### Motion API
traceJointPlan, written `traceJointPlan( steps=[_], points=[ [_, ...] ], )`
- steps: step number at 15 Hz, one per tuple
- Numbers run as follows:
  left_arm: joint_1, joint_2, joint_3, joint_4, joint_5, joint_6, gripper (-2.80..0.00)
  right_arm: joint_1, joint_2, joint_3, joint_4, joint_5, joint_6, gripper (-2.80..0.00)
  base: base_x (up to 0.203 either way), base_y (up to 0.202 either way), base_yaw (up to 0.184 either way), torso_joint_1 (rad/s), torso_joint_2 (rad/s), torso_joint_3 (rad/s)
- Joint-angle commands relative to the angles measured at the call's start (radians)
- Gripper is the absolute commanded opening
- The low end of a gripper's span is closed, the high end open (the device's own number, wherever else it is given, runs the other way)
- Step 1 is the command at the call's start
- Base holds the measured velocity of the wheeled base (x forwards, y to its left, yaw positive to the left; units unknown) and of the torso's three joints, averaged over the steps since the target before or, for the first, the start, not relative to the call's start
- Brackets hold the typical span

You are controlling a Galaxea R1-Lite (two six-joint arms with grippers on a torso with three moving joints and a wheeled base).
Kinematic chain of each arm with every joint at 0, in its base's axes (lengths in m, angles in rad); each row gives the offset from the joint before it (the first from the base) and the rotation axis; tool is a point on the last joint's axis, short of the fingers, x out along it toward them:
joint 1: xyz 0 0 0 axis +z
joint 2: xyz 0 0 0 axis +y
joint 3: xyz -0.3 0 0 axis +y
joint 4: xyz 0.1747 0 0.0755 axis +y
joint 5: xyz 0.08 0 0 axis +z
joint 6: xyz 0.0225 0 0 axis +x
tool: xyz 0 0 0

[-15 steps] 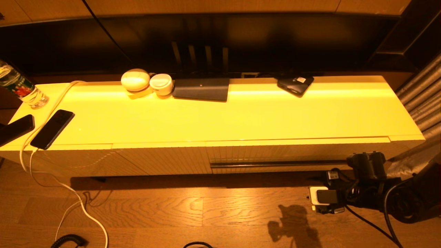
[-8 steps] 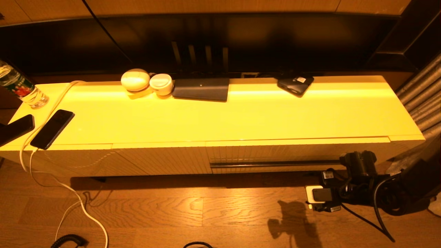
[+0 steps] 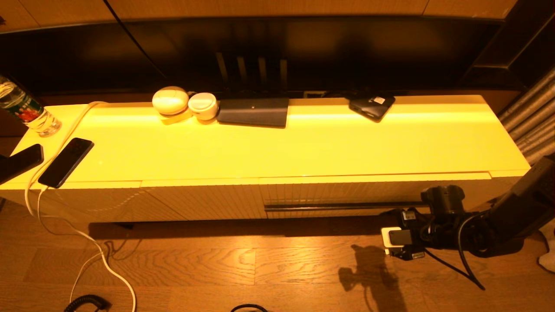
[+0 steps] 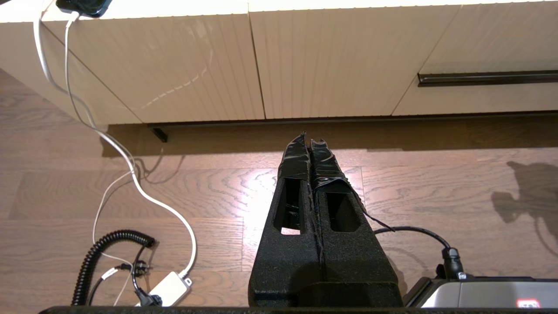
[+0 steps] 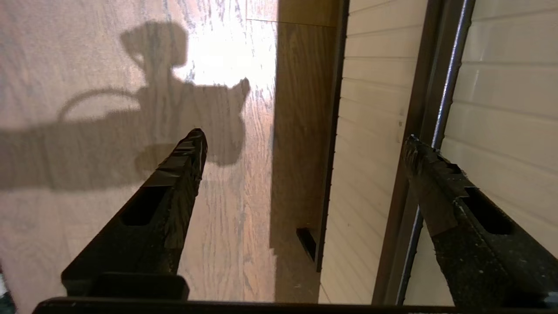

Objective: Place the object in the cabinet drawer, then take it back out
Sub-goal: Open the drawer

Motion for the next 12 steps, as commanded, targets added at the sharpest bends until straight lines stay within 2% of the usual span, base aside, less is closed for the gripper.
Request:
traceJointPlan(
  steps=[1, 12],
  points=[
    [0.000, 0.000, 0.002, -0.001, 0.001, 0.000, -2.80, 0.000, 0.015, -0.027, -0.003, 0.002, -0.009, 0.00, 0.000, 0.000, 0.000, 0.000, 0.00, 0.000],
    [0.000, 0.000, 0.003, -0.001, -0.001, 0.000, -2.80, -0.022, 0.099, -0.141, -0.005, -0.004, -0.004, 0.00, 0.000, 0.000, 0.000, 0.000, 0.00, 0.000]
  ],
)
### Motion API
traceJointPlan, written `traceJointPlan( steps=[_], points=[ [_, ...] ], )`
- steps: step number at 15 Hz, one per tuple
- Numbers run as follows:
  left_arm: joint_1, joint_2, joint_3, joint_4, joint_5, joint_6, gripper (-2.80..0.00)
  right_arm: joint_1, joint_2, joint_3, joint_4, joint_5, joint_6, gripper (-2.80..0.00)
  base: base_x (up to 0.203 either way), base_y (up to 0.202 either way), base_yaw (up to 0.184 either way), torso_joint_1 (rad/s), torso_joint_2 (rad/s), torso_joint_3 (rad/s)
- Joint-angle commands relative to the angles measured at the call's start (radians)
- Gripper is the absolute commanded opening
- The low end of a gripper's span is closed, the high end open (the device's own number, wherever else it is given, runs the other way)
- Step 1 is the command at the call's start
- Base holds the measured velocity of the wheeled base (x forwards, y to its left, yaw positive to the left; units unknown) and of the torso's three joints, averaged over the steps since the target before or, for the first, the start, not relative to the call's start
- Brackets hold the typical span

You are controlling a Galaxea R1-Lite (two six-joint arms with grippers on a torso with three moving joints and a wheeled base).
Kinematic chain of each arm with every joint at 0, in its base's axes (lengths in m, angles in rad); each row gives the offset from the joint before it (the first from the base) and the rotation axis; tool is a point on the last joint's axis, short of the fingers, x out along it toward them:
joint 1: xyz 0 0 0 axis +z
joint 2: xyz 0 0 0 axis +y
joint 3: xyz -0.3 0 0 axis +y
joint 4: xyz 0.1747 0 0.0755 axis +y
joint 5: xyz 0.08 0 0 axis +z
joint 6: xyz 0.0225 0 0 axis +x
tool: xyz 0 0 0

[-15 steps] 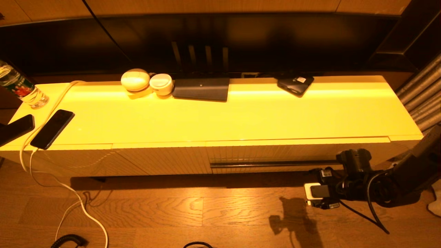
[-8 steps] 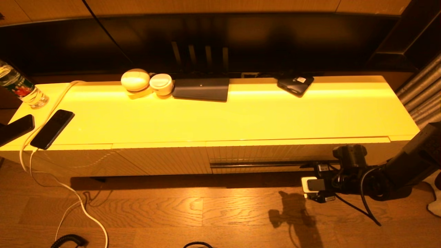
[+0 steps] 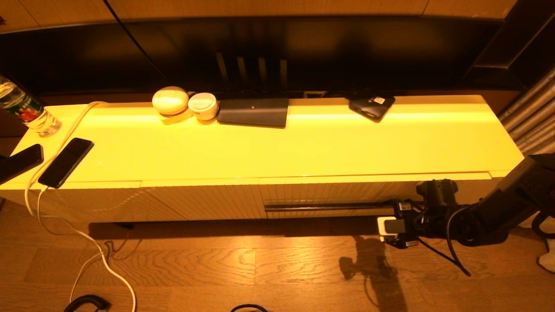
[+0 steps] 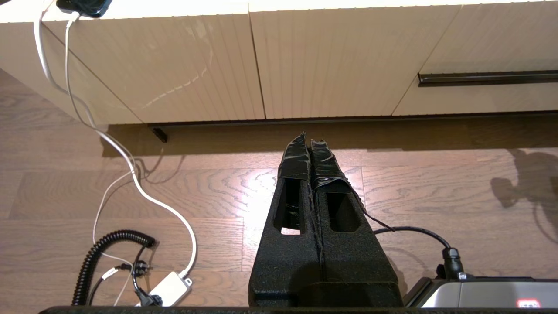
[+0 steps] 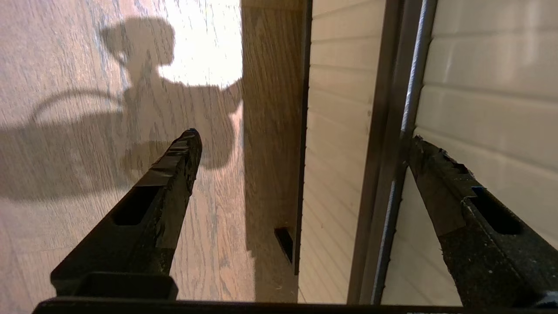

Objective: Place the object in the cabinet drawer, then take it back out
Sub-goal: Open the drawer

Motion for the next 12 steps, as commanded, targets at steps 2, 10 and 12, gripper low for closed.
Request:
traceJointPlan(
  steps=[2, 10, 12],
  points=[
    [0.000, 0.000, 0.003, -0.001, 0.001, 0.000, -2.80, -0.003, 0.028, -0.027, -0.002, 0.002, -0.007, 0.00, 0.000, 0.000, 0.000, 0.000, 0.00, 0.000],
    [0.000, 0.000, 0.003, -0.001, 0.001, 0.000, -2.80, -0.006, 0.034, -0.029, -0.001, 0.000, -0.006, 0.00, 0.000, 0.000, 0.000, 0.000, 0.00, 0.000],
    [0.000, 0.000, 0.002, -0.001, 0.001, 0.000, -2.80, -0.005, 0.036, -0.005, 0.001, 0.000, -0.006, 0.00, 0.000, 0.000, 0.000, 0.000, 0.00, 0.000]
  ],
)
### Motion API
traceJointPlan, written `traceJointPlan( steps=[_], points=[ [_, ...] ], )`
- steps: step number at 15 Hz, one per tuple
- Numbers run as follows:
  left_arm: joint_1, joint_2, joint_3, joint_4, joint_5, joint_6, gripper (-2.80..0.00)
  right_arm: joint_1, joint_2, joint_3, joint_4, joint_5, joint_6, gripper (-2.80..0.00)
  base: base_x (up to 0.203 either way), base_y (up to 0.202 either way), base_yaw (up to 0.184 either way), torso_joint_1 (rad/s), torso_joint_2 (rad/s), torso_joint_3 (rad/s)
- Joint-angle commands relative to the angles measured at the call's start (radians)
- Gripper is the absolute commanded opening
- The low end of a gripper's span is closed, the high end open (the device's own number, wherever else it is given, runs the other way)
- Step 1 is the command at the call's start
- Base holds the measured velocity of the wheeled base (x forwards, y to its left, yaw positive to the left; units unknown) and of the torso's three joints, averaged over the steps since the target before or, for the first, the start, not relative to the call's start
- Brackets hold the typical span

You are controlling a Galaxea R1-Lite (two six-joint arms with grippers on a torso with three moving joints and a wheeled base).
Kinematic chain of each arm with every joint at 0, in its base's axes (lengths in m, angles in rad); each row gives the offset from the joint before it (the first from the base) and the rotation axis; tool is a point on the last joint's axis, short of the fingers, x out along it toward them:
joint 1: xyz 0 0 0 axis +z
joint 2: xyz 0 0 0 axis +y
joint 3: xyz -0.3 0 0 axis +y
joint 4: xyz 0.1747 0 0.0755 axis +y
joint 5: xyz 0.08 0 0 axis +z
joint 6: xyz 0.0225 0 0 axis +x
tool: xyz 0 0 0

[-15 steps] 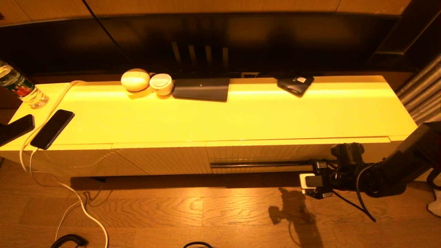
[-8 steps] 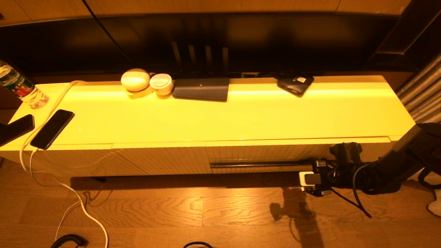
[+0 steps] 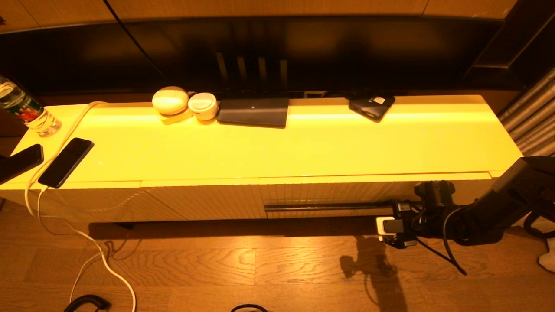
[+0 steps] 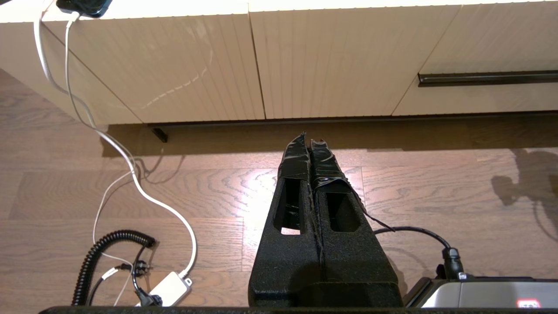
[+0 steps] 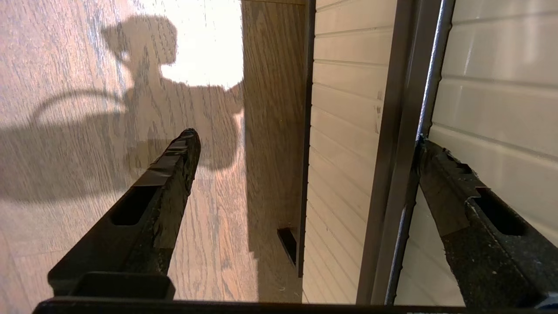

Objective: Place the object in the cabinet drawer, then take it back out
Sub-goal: Open the drawer

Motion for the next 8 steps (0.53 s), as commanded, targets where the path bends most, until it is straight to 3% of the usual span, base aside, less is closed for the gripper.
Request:
traceJointPlan(
  steps=[1, 8],
  points=[
    [0.000, 0.000, 0.002, 0.000, 0.001, 0.000, -2.80, 0.002, 0.001, 0.030, 0.000, 0.002, -0.009, 0.00, 0.000, 0.000, 0.000, 0.000, 0.00, 0.000],
    [0.000, 0.000, 0.002, 0.000, -0.001, 0.000, -2.80, 0.003, -0.014, 0.136, 0.000, 0.008, -0.023, 0.00, 0.000, 0.000, 0.000, 0.000, 0.00, 0.000]
  ],
)
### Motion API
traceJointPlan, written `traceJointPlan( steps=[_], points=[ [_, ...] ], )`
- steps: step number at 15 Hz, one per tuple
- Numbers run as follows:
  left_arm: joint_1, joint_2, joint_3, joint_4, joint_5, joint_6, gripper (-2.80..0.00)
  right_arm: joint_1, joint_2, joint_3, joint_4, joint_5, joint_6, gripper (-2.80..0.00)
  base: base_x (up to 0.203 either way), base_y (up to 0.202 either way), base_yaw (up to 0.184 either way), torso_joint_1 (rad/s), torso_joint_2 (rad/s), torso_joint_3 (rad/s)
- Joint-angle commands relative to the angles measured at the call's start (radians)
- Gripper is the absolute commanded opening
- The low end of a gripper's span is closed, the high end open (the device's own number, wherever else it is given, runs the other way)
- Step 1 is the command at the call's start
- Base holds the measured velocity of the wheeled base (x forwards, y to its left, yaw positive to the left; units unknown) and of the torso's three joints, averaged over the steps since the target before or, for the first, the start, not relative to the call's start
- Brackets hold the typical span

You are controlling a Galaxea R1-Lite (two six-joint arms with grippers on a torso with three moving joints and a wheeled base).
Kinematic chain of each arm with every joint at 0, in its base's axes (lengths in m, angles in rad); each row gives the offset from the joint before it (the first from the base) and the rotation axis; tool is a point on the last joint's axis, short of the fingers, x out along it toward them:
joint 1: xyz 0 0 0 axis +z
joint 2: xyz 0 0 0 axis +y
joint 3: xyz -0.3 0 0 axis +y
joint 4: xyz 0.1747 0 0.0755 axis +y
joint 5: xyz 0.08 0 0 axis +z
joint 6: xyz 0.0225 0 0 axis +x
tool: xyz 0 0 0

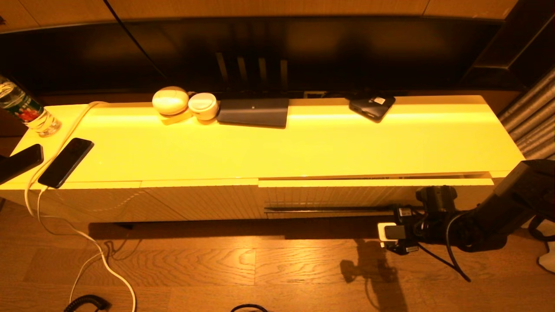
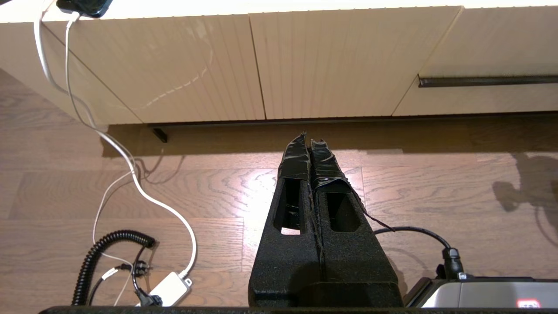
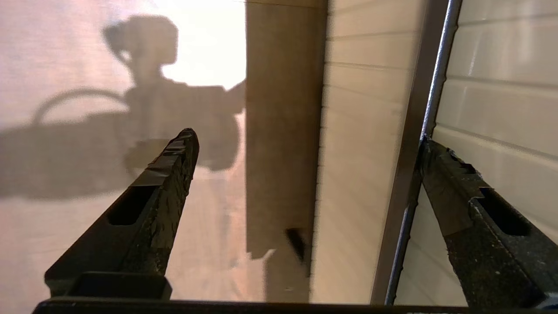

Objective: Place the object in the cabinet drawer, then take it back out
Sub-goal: Open the drawer

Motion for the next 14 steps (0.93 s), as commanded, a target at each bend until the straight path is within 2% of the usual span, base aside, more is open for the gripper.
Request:
traceJointPlan(
  steps=[1, 7, 14],
  points=[
    [0.000, 0.000, 0.002, 0.000, 0.000, 0.000, -2.80, 0.001, -0.006, 0.051, 0.006, 0.004, -0.009, 0.00, 0.000, 0.000, 0.000, 0.000, 0.00, 0.000],
    [0.000, 0.000, 0.002, 0.000, 0.001, 0.000, -2.80, 0.017, -0.073, 0.154, 0.012, 0.012, -0.045, 0.00, 0.000, 0.000, 0.000, 0.000, 0.00, 0.000],
    [0.000, 0.000, 0.003, 0.000, 0.001, 0.000, -2.80, 0.017, -0.288, 0.137, 0.114, 0.023, -0.042, 0.00, 0.000, 0.000, 0.000, 0.000, 0.00, 0.000]
  ],
)
